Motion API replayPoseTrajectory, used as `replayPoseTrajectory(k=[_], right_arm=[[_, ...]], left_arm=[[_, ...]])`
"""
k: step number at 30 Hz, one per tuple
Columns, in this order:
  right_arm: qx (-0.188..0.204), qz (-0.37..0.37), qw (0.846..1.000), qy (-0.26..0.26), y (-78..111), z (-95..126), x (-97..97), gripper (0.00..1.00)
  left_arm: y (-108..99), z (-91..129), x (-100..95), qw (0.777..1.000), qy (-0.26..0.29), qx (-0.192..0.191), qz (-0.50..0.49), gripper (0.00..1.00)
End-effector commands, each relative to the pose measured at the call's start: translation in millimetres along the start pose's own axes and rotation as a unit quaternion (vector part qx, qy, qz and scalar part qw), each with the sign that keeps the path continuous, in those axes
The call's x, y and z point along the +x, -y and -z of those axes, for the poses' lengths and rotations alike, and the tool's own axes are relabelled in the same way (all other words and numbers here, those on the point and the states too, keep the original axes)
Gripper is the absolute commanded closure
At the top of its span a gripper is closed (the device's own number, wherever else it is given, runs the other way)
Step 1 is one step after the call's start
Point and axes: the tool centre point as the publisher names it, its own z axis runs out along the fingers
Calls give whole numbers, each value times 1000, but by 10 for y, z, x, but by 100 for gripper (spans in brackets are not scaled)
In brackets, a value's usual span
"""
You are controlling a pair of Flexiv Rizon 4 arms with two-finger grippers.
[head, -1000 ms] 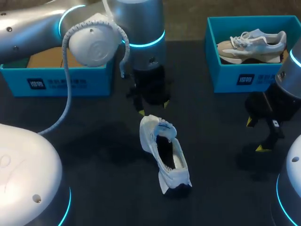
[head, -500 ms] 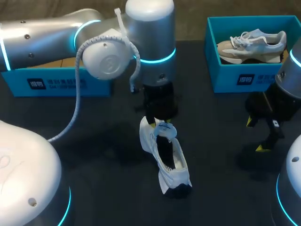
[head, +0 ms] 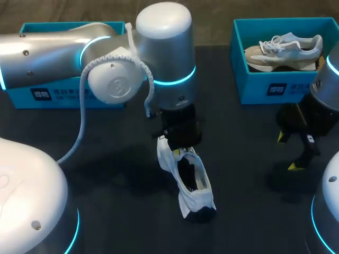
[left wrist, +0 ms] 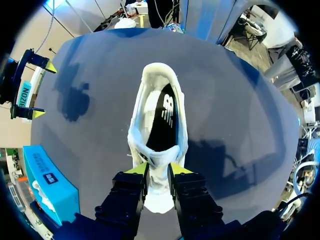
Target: Take the shoe out of the shoebox, open the shoe tongue, remove and reinsert the insole, then place the shoe into the shoebox
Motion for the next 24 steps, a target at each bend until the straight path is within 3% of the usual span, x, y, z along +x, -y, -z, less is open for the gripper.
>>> replayPoseTrajectory(k=[1,15,24], right_arm=[[1,-1,1000,1,-2,-3,9,0],[1,-1,1000,1,-2,-3,9,0],[1,-1,1000,1,-2,-3,9,0]], left_arm=[[62,-99,20,1000,11,-4,8,76],[192,-164,18,1000,9,3,6,71],[126,20,-15,1000,16,-10,-3,73]])
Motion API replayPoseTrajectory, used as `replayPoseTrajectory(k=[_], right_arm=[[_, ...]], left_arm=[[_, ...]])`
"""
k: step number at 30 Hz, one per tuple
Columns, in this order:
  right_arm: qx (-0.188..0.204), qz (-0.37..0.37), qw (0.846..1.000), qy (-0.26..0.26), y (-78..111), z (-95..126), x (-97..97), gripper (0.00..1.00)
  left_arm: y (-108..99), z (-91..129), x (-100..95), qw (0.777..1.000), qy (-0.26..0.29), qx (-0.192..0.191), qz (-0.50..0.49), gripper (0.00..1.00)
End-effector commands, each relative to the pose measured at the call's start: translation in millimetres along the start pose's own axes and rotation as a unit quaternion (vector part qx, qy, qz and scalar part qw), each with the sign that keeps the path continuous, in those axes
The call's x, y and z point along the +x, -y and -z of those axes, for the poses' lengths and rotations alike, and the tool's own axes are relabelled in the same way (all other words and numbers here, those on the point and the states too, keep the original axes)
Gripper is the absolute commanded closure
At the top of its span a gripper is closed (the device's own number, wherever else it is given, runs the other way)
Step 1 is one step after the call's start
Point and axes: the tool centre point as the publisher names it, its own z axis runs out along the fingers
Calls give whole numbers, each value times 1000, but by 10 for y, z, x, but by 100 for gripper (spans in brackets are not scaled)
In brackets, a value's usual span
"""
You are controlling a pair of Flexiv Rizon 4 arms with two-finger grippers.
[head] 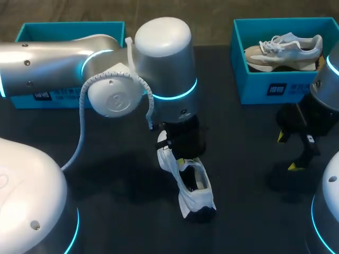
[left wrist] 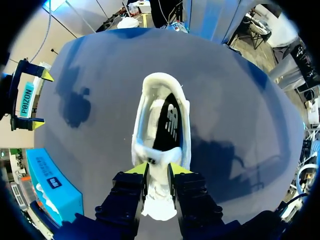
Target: Take the shoe out of the shoebox, open the shoe tongue, remove and reinsert the insole, then place the shoe into the shoebox
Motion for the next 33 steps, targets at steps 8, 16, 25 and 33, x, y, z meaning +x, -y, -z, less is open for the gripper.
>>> replayPoseTrajectory(k=[8,16,25,33], right_arm=[[1,0,1000,1,-2,-3,9,0],[1,0,1000,1,-2,-3,9,0],[1,0,1000,1,-2,-3,9,0],[1,0,1000,1,-2,-3,9,0]], left_arm=[[58,-136,-18,999,-26,18,-20,74],[80,-159,92,999,-32,32,-17,74],[150,368,231,1000,-16,-7,-22,68],[235,558,281,994,-52,74,66,0]])
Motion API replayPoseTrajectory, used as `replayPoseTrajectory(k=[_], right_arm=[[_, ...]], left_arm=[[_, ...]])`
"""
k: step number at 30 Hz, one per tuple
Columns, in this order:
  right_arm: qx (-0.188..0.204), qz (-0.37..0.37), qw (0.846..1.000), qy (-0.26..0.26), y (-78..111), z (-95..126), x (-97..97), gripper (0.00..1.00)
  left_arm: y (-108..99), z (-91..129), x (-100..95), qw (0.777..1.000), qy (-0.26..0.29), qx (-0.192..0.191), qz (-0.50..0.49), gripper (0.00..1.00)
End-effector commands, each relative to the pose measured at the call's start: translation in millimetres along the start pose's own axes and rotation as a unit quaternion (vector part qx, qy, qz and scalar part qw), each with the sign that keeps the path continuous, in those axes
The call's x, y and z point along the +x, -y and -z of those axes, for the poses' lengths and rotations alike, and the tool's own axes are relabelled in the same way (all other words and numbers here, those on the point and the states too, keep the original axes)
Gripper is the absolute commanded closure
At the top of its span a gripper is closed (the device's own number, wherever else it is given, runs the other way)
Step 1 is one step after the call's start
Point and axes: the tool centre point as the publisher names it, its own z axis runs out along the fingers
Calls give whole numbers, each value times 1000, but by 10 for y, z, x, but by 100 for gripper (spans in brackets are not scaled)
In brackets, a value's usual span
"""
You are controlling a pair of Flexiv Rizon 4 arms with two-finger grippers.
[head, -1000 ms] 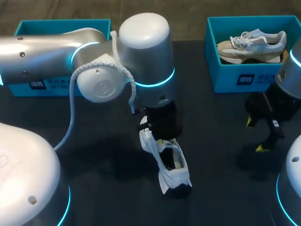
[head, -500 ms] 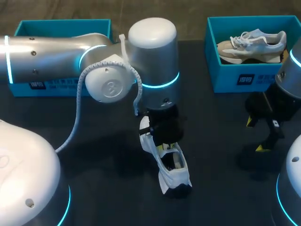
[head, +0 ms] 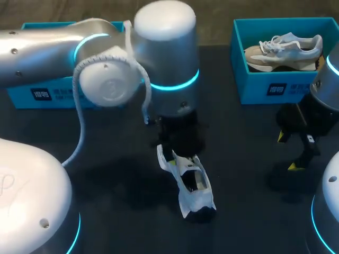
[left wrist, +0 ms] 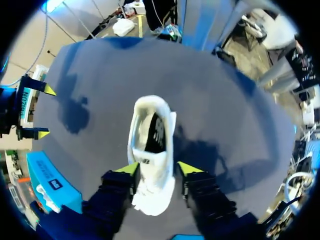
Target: Take the shoe out of the shoebox, open the shoe tongue, remove and reinsert the insole, then place the shoe into the shoebox
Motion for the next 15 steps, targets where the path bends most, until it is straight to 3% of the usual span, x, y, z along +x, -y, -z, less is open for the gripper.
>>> replayPoseTrajectory(k=[1,2,15], right_arm=[[1,-1,1000,1,-1,-3,9,0],[1,-1,1000,1,-1,-3,9,0],[1,-1,1000,1,-1,-3,9,0]], left_arm=[[-60,149,82,996,-26,47,67,0],[-6,174,115,997,-28,-33,62,0],[-6,174,115,997,-28,-33,62,0]])
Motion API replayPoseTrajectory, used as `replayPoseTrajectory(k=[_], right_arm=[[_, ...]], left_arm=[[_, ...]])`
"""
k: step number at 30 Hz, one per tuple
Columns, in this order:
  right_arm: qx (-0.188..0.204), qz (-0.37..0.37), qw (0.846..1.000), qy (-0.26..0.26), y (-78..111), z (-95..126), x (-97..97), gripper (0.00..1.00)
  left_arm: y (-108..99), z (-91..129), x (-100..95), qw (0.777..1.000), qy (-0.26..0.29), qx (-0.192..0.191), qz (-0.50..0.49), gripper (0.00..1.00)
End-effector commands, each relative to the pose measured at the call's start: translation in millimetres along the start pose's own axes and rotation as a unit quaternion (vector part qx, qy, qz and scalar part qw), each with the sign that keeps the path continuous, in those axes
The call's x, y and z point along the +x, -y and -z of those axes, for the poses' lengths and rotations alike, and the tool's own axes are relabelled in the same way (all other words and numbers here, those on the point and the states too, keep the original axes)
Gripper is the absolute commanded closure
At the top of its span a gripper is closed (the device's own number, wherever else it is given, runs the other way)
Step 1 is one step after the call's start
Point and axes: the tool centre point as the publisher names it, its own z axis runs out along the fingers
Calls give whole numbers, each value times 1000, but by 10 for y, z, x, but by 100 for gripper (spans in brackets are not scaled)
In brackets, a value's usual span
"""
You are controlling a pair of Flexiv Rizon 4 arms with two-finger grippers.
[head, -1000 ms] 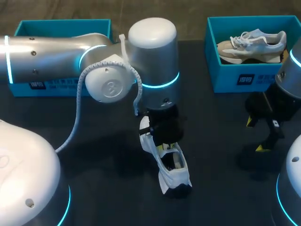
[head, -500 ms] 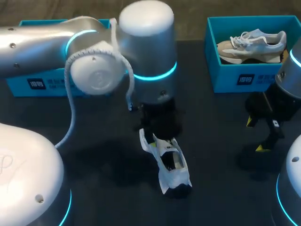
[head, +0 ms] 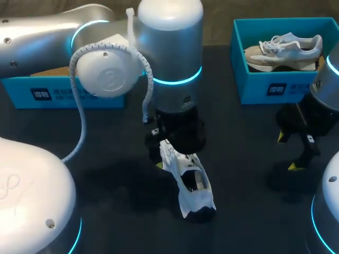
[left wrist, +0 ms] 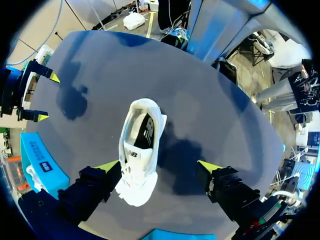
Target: Take the shoe out of the shoebox, open the shoe tongue, remove and reinsert the insole, then place the shoe into the shoebox
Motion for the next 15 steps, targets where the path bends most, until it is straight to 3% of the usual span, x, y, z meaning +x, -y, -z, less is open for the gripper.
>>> replayPoseTrajectory(k=[1,6,8,10,11,12,15], right_arm=[[1,0,1000,1,-2,-4,8,0],[1,0,1000,1,-2,-4,8,0],[1,0,1000,1,-2,-4,8,0],[1,0,1000,1,-2,-4,8,0],[1,0,1000,1,-2,-4,8,0],[1,0,1000,1,-2,-4,8,0],[1,0,1000,1,-2,-4,8,0]], left_arm=[[32,-54,-4,1000,-4,-2,0,0],[187,-135,13,989,-52,72,116,0],[221,-136,-20,968,-84,120,203,0],[274,-161,-37,926,-116,173,316,0],[312,-188,-45,893,-119,170,399,0],[370,-206,-39,873,-93,141,458,0],[370,-206,-39,873,-93,141,458,0]])
